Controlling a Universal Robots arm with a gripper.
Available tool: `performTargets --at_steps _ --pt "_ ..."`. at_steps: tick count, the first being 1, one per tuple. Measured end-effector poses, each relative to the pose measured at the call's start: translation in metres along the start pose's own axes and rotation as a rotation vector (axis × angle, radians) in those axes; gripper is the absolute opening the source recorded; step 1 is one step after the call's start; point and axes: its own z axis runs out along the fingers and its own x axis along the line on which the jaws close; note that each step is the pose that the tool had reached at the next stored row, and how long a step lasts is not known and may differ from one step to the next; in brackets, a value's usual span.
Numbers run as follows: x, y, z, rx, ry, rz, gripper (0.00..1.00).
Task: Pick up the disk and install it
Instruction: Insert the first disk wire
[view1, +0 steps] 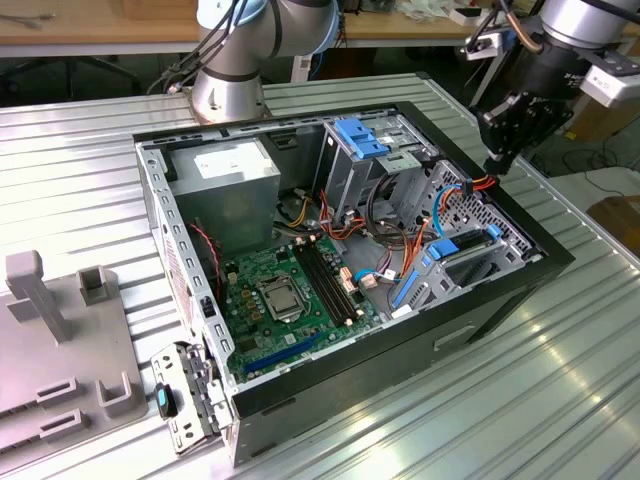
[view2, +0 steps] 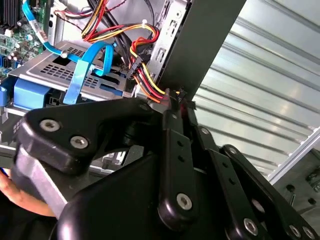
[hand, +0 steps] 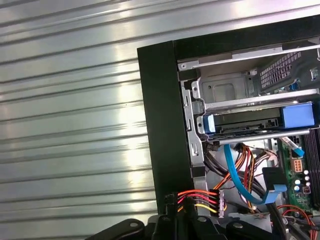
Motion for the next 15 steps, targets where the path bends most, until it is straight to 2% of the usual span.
performTargets --at_steps 1,2,3,4,5,8,11,12,14,15 --pt "0.0000 0.0000 0.0002 0.0006 0.0001 -0.007 0.24" --pt "0.0000 0.0000 0.0005 0.0020 0.0001 -0.014 0.24" --pt "0.0000 0.0000 0.0011 0.0051 0.0000 -0.026 0.30" --pt "0.0001 -0.0001 0.0015 0.0067 0.0000 -0.035 0.30" --pt "0.0004 -0.0005 0.0021 0.0074 0.0000 -0.042 0.36" --pt "0.0007 -0.0007 0.0042 0.0066 0.0001 -0.034 0.36" --pt "0.0011 -0.0009 0.0066 0.0030 -0.0004 0.009 0.36" --pt "0.0025 -0.0012 0.0075 0.0017 -0.0004 0.022 0.36" --pt "0.0074 -0.0023 0.0089 0.0009 -0.0010 0.024 0.36" --pt "0.0076 -0.0023 0.0091 0.0004 -0.0010 0.025 0.36"
